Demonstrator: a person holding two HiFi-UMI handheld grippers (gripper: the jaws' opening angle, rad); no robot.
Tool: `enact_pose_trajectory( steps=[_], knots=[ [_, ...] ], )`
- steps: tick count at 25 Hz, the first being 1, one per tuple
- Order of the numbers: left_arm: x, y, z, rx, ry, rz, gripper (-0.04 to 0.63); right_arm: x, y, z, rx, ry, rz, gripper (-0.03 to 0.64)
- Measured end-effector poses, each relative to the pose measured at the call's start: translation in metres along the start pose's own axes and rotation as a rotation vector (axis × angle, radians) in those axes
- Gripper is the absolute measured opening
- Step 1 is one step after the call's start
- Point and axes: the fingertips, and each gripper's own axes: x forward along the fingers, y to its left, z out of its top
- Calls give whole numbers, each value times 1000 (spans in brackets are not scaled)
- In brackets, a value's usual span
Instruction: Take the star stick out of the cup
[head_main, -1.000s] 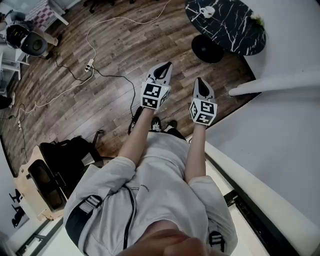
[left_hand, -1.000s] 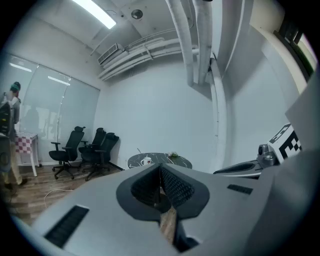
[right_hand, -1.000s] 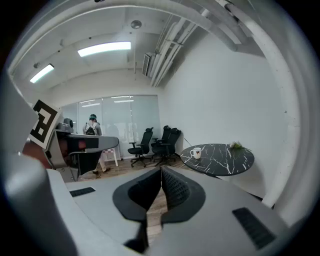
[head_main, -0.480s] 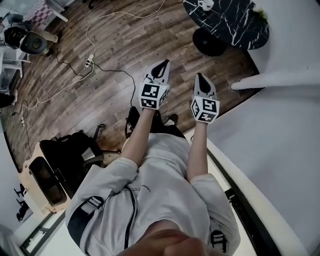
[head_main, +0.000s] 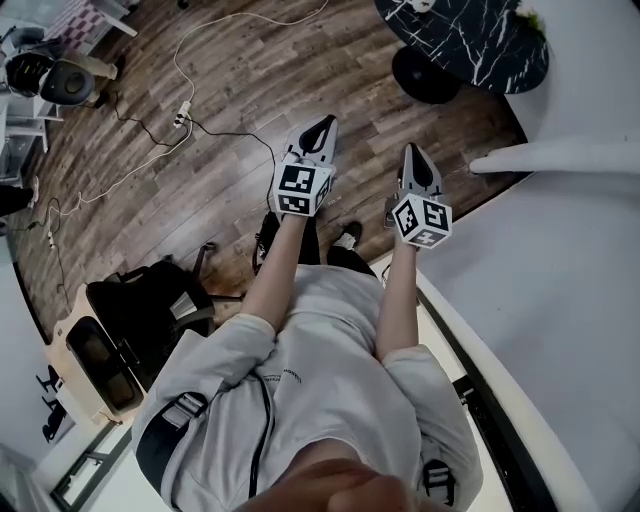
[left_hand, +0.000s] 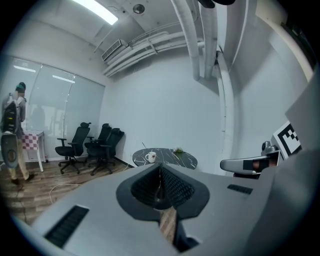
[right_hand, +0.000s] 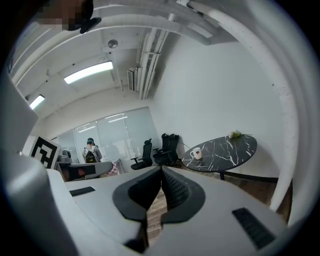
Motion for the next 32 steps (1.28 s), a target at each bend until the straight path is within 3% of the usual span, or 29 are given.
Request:
enact_pose_trajectory(
  steps=[7,13,20,26,32],
  knots=[
    [34,25,10,23,-7,-58,23,40,3,13,6,-30,-7,34],
    [62,75,25,5,-14,-77,23,92,24,19,-3,-13,1,34],
    [104,132,30,-28,-23,-78,23,161,37,16,-117,40,-11,34],
    [122,200,54,-15,-71,-32,23,225,60,24,-154,50,-16,34],
    [131,270,57,-24,-57,23,23,289,97,18,-155,77,30,34]
  ],
)
